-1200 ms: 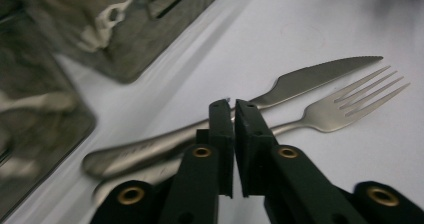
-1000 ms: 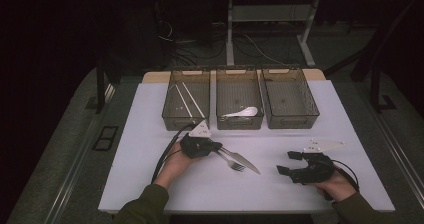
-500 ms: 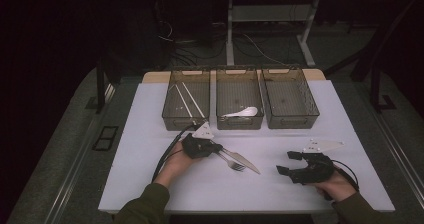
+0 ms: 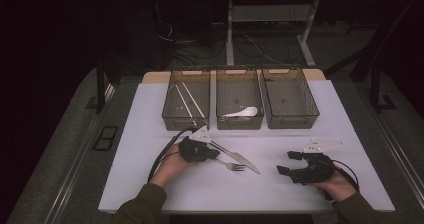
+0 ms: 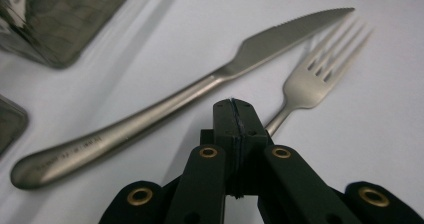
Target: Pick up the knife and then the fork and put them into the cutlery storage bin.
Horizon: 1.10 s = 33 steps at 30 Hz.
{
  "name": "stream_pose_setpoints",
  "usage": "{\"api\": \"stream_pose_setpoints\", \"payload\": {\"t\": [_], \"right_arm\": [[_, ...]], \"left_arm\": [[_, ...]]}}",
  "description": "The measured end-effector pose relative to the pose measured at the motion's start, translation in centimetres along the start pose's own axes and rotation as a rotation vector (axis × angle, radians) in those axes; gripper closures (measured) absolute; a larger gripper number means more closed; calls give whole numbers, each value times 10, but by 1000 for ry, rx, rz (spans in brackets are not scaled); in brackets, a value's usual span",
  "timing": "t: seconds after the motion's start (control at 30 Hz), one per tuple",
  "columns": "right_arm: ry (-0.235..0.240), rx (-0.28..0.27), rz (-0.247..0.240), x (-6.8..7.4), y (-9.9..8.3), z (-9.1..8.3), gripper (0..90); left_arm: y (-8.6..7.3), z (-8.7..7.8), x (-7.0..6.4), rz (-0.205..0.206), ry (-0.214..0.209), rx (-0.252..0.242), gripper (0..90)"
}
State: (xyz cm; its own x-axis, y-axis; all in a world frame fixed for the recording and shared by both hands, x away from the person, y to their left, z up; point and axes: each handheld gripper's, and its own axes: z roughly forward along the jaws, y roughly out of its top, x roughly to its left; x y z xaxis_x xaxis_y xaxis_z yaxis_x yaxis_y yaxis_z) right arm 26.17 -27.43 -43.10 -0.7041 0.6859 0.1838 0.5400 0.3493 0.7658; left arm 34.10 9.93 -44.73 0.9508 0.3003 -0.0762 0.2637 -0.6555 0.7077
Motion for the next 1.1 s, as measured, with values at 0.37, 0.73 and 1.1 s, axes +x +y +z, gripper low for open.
{"api": "stream_pose_setpoints", "payload": {"t": [0.37, 0.73, 1.1], "right_arm": [[-32, 10, -27, -1, -2, 1, 264], [-56, -1, -77, -9, -7, 1, 181], [-82, -11, -71, -11, -7, 1, 181]], "left_arm": [[-8, -9, -11, -10, -43, 26, 890], [-13, -15, -23, -3, -74, 43, 890], [-8, -26, -38, -5, -50, -21, 722]]}}
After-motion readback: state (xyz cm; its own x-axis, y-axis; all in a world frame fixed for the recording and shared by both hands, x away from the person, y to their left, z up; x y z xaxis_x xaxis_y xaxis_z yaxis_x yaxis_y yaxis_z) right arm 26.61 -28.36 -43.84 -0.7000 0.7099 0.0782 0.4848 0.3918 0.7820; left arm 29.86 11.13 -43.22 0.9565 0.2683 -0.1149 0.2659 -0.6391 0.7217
